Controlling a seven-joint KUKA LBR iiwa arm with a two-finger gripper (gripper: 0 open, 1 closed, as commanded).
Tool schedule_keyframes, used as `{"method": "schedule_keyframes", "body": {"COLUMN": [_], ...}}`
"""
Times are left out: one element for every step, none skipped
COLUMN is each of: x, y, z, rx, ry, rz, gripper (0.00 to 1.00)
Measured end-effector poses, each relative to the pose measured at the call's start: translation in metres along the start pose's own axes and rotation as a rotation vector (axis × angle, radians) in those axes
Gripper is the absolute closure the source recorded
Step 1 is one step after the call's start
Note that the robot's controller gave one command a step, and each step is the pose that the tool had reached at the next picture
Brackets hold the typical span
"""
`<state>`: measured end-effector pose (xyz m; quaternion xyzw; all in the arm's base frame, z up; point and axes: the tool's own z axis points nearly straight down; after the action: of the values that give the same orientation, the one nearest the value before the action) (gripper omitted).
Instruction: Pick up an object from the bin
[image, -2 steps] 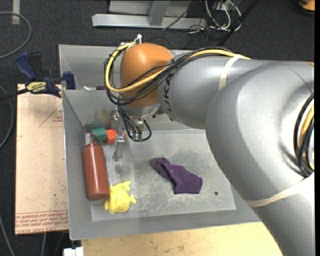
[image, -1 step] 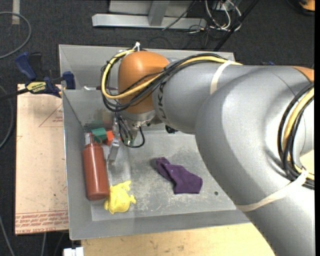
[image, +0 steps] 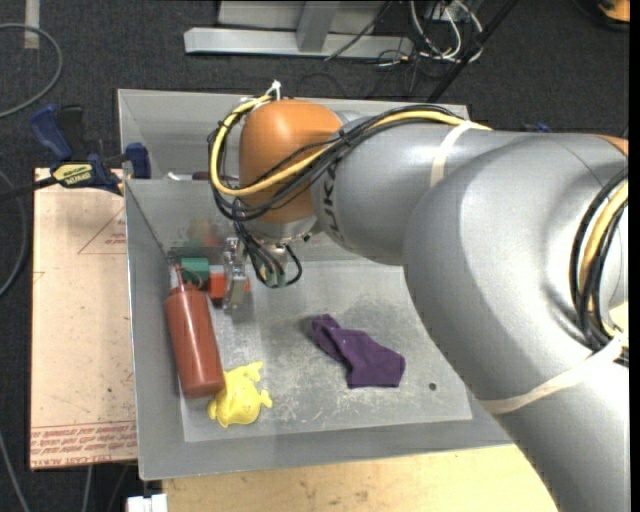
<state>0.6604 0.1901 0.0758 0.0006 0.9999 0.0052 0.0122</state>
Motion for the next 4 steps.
{"method": "schedule_keyframes", "body": {"x": [0.000,-0.002,-0.002,-0.004], "y": [0.000,0.001,0.001,0.001], "z": [0.000,-0.046,-0.049,-0.086], "rx": [0.000,-0.002,-0.002,-0.005], "ry": [0.000,-0.005,-0.004,-0.010], "rz": [0.001,0.002,0.003,0.004], "gripper": [1.00,1.00,1.00,1.00]}}
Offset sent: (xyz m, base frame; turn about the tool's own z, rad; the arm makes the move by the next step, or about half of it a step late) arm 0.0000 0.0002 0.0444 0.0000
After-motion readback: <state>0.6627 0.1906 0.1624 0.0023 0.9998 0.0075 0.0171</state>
